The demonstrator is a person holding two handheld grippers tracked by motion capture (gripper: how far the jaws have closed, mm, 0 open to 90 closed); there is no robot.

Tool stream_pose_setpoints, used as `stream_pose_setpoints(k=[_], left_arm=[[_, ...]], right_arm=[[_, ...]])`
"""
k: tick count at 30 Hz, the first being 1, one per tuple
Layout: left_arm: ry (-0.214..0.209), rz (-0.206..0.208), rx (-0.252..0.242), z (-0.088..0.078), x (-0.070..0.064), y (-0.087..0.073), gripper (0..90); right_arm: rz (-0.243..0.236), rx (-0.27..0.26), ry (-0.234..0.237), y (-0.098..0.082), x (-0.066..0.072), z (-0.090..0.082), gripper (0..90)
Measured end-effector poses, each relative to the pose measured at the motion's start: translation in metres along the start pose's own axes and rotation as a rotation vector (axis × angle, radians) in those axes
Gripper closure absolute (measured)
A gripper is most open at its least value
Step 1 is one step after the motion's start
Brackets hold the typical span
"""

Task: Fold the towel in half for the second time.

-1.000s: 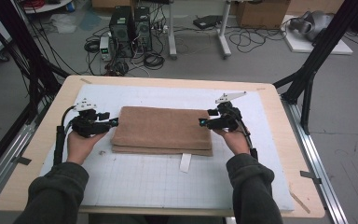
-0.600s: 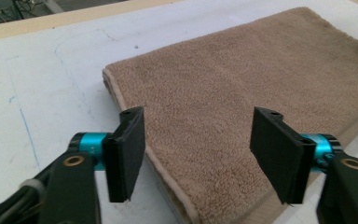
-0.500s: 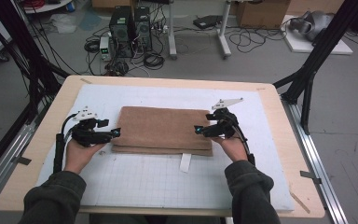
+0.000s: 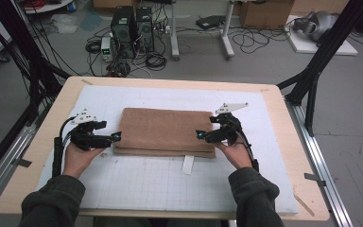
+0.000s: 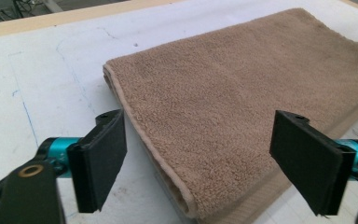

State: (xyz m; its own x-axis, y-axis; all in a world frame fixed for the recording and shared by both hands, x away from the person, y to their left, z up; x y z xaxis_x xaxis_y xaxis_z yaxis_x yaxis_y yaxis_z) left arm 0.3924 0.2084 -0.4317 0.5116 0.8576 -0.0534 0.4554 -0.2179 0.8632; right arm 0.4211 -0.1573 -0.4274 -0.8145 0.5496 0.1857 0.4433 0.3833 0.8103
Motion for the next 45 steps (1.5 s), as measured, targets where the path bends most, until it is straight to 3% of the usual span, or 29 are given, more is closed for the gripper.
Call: stream_pose_setpoints(k=[7, 11, 27, 45], left_arm=[[-0.021, 0.015, -0.002, -0.004, -0.006, -0.001, 10.8], [-0.012, 0.011, 0.009, -0.004, -0.005, -0.007, 8.3], [-0.021, 0.015, -0.001, -0.013, -0.005, -0.010, 6.6], [-0.042, 0.027, 0.004, -0.027, -0.010, -0.019, 6.6]], right_arm=[[-0.006, -0.013, 0.004, -0.005, 0.005, -0.007, 12.0], [-0.014, -0.013, 0.001, -0.007, 0.007, -0.011, 12.0], [-0.035, -0.013, -0.007, -0.014, 0.013, -0.016, 12.0], [-0.043, -0.028, -0.018, -0.033, 0.021, -0.039, 11.9]])
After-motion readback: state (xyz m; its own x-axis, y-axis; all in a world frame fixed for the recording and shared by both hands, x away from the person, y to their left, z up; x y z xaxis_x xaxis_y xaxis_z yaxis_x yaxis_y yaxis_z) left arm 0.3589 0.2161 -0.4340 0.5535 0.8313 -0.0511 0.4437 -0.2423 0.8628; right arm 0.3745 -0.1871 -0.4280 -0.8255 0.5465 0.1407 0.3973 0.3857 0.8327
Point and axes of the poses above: each handheld gripper's, and its own axes: z roughly forward along the jaws, y roughly out of its top, x roughly to its left, the point moved 7 cm from there along z, roughly forward along the jaws, and after that the axes turned 7 degrees about y, right-handed, at the moved point
